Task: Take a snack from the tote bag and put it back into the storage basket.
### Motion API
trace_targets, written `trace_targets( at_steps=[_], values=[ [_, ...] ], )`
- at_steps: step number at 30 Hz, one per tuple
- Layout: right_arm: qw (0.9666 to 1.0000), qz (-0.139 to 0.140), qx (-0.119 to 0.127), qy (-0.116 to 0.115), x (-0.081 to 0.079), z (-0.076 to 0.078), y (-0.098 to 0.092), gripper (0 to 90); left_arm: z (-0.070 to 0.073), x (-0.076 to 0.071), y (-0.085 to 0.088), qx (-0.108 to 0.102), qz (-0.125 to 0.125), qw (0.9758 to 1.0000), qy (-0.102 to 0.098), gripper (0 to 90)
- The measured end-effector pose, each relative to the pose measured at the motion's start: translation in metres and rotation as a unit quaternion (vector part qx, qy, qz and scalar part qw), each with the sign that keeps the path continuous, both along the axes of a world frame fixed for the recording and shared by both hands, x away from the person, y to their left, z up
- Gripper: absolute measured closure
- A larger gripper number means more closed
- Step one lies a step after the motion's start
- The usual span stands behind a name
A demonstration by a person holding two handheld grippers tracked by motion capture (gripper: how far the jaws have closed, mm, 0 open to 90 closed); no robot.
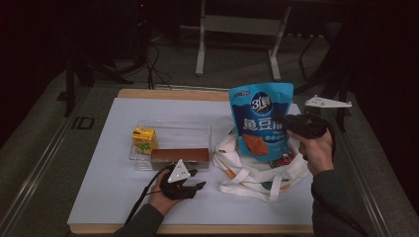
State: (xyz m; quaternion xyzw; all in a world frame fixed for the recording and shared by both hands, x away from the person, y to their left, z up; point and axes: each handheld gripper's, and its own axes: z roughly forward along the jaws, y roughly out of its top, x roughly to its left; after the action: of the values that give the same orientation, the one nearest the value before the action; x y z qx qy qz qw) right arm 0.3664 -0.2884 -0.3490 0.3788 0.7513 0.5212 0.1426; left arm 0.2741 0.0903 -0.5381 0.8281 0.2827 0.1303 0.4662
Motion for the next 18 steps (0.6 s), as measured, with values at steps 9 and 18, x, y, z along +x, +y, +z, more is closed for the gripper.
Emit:
trace_targets(
  at_steps=[9, 18],
  values=[
    [0.9999, 0.004, 0.011, -0.005, -0.006, 0.007, 0.002, 88.1, 0.000, 0.000, 0.000, 0.000, 0.000, 1.0000, 0.000, 45.9],
    [0.9996, 0.025, 0.010, -0.010, -0.011, 0.014, 0.017, 88.1, 0.000, 0.000, 0.000, 0.000, 0.000, 1.0000, 0.000, 45.9]
  ],
)
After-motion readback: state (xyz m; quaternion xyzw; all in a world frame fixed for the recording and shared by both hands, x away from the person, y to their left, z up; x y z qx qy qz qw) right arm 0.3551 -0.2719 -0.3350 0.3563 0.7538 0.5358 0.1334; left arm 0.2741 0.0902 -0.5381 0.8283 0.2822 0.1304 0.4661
